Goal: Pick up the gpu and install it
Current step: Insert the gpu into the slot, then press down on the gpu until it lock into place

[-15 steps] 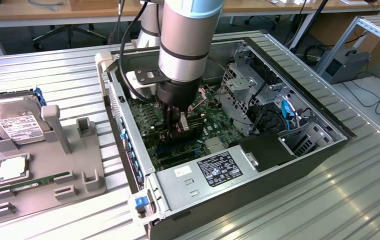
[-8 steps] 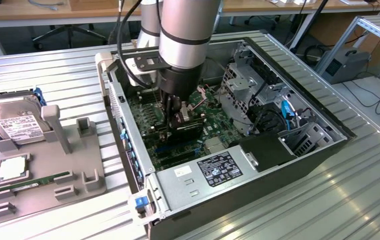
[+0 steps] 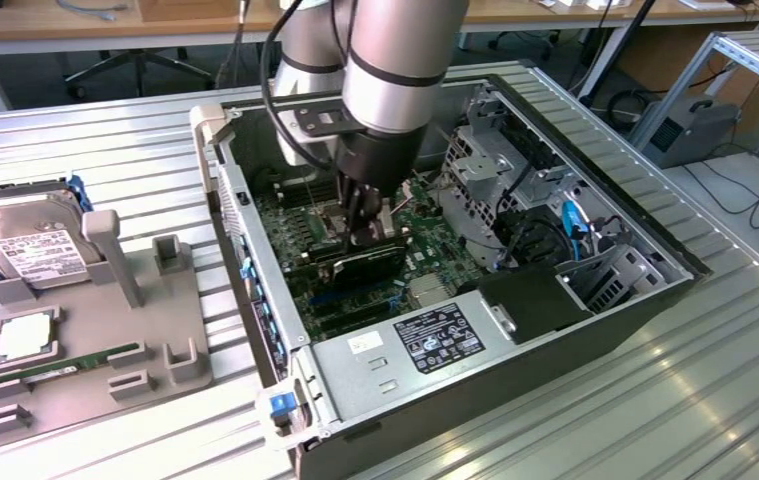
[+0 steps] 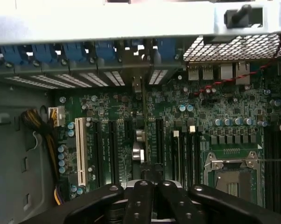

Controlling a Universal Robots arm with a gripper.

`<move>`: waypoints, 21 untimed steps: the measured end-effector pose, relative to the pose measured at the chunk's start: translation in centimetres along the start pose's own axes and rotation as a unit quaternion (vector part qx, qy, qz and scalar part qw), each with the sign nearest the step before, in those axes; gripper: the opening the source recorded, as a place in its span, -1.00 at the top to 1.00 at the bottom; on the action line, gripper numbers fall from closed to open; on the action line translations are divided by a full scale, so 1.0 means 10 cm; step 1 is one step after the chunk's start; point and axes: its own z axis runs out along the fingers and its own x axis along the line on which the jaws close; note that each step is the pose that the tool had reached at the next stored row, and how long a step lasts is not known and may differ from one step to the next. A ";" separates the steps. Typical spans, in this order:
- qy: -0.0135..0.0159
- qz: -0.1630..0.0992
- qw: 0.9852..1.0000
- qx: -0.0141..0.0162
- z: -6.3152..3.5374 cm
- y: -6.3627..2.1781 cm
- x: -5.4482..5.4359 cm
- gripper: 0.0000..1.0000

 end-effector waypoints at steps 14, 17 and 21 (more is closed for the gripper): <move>-0.005 -0.001 1.000 -0.011 -0.011 -0.186 -0.01 0.79; -0.005 -0.001 1.000 -0.011 -0.011 -0.187 -0.01 0.79; -0.005 -0.001 1.000 -0.011 -0.011 -0.186 -0.01 0.79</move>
